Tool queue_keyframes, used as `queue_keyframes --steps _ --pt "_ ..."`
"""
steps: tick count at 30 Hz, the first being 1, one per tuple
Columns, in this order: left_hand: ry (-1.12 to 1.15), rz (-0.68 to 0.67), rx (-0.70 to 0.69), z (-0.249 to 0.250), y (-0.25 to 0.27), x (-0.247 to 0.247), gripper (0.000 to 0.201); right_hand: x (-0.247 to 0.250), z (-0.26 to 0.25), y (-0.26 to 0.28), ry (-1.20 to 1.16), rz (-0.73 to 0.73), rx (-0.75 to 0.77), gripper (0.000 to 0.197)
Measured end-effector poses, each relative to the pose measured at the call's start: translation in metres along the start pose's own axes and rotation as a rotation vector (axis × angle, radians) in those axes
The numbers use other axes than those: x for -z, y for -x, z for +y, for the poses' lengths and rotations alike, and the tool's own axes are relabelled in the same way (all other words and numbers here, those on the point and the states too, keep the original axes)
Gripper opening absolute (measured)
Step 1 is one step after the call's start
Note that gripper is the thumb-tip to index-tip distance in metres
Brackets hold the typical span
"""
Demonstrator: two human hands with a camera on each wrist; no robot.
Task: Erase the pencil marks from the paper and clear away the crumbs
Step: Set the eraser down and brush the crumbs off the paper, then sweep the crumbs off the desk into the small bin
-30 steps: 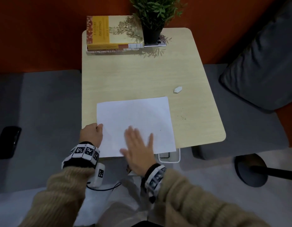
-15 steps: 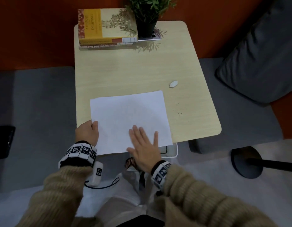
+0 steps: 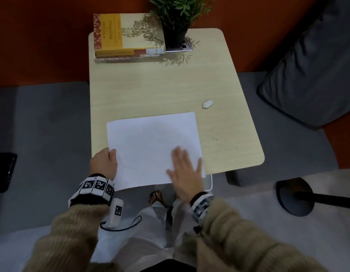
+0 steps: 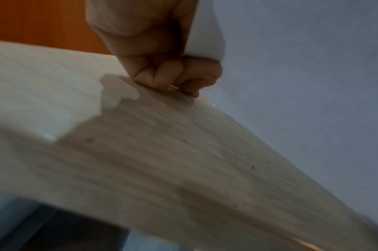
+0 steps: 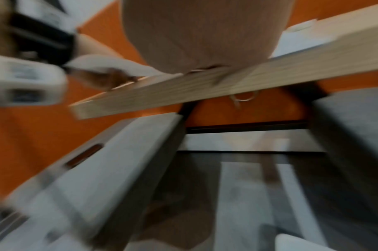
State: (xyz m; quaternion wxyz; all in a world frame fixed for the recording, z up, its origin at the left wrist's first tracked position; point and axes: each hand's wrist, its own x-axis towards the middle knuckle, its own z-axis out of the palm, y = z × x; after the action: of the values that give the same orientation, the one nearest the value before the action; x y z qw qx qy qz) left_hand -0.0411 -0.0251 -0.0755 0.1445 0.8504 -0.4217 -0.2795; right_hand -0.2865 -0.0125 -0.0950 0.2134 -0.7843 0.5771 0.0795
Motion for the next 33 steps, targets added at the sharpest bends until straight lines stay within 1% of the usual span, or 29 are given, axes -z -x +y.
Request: queue_keyframes --steps 2,3,4,5,6,9,10,12,14,17,18,21,23,25,27,28,29,30,31,33 --pt "0.143 0.013 -0.021 -0.010 0.002 0.000 0.036 0.016 0.035 -0.010 -0.006 0.063 -0.184 0.061" --pt "0.208 0.026 -0.033 -0.014 0.004 0.002 0.034 0.025 0.046 -0.014 -0.045 0.081 -0.253 0.062" --pt "0.260 0.037 -0.035 -0.018 0.005 0.005 0.033 0.035 0.051 -0.018 -0.112 0.102 -0.291 0.064" --pt "0.301 0.052 -0.032 -0.019 0.005 0.009 0.032 0.044 0.050 -0.022 -0.191 0.141 -0.289 0.064" --pt "0.339 0.064 -0.026 -0.018 0.005 0.014 0.031 0.054 0.046 -0.026 -0.269 0.183 -0.249 0.064" --pt "0.396 0.080 -0.058 -0.003 -0.007 0.027 0.031 0.083 0.026 -0.043 -0.601 0.244 -0.074 0.062" --pt "0.390 0.093 -0.075 0.003 -0.017 0.031 0.031 0.093 0.022 -0.052 -0.680 0.267 -0.063 0.062" --pt "0.364 0.121 -0.084 0.017 -0.045 0.039 0.030 0.111 0.017 -0.076 -0.744 0.322 -0.135 0.063" --pt "0.293 0.134 -0.057 0.034 -0.079 0.049 0.031 0.122 0.019 -0.108 -0.758 0.358 -0.204 0.063" --pt "0.127 0.168 -0.013 0.065 -0.128 0.061 0.034 0.129 0.022 -0.159 -0.728 0.356 -0.244 0.060" --pt "0.085 0.165 0.004 0.072 -0.143 0.063 0.034 0.130 0.022 -0.173 -0.685 0.348 -0.248 0.059" --pt "-0.060 0.100 0.047 0.079 -0.172 0.059 0.031 0.123 0.021 -0.198 -0.494 0.299 -0.236 0.056" --pt "-0.082 0.064 0.064 0.078 -0.182 0.055 0.032 0.119 0.019 -0.204 -0.399 0.248 -0.238 0.052" --pt "-0.041 0.041 0.086 0.074 -0.183 0.059 0.041 0.122 0.018 -0.200 -0.298 0.231 -0.259 0.050" --pt "-0.015 0.037 0.122 0.070 -0.176 0.074 0.056 0.136 0.023 -0.182 -0.140 0.261 -0.280 0.049" --pt "-0.027 0.049 0.124 0.069 -0.167 0.084 0.058 0.145 0.030 -0.165 -0.079 0.294 -0.265 0.047" --pt "-0.057 0.067 0.096 0.071 -0.155 0.093 0.056 0.152 0.039 -0.146 -0.063 0.332 -0.217 0.043" --pt "-0.087 0.079 0.037 0.075 -0.137 0.100 0.049 0.159 0.048 -0.121 -0.084 0.352 -0.140 0.039" --pt "-0.093 0.074 -0.051 0.079 -0.113 0.104 0.041 0.165 0.056 -0.092 -0.121 0.347 -0.052 0.036" --pt "-0.053 0.015 -0.295 0.090 -0.053 0.096 0.021 0.170 0.068 -0.030 -0.179 0.271 0.072 0.034"
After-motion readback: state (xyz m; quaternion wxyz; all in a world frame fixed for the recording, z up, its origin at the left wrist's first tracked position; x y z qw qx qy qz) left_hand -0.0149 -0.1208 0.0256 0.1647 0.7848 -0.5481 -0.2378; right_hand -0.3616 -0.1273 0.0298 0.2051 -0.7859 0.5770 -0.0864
